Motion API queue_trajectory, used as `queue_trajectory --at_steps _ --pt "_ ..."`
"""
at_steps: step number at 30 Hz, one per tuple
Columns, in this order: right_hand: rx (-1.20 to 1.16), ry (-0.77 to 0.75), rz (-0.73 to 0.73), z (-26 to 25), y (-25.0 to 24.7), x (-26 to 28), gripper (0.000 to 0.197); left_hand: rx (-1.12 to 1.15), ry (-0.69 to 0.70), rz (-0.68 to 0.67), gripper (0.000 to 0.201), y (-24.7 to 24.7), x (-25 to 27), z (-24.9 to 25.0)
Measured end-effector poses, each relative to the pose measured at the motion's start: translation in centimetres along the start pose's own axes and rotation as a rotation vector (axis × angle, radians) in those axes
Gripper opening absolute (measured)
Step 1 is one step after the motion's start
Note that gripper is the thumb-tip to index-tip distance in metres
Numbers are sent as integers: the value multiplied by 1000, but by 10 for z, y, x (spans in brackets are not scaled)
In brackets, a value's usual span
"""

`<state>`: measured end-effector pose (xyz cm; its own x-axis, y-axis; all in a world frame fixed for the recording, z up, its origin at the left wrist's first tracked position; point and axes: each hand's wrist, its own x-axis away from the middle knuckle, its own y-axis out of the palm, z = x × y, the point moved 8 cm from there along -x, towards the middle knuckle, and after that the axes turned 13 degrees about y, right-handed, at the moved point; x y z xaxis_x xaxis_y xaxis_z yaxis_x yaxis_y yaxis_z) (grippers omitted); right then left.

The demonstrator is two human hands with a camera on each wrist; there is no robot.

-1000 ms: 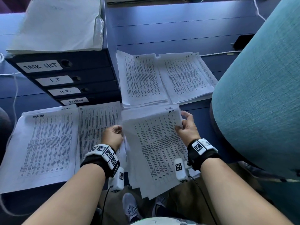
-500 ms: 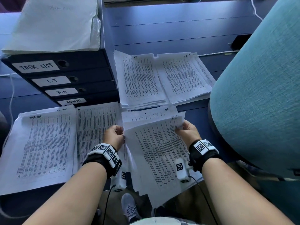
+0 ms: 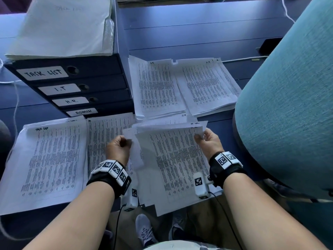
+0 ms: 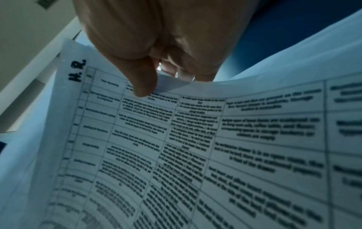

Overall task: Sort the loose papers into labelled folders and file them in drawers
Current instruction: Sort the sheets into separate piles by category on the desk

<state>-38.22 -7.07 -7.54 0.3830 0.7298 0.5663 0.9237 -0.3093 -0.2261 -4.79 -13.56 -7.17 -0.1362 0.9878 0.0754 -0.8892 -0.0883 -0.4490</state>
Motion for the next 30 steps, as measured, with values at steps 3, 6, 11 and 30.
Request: queue_trajectory --at_steps 3,6,11,30 --pt "-35 -29 -78 -9 8 5 24 130 -22 -66 22 8 4 8" --pt "-45 -68 -15 -13 8 4 27 331 -115 -125 12 20 10 11" --pt "-76 -124 191 -18 -5 4 37 417 -248 -346 37 42 26 13" --pt "-174 -89 91 -33 -1 1 9 100 58 -259 34 50 -12 59"
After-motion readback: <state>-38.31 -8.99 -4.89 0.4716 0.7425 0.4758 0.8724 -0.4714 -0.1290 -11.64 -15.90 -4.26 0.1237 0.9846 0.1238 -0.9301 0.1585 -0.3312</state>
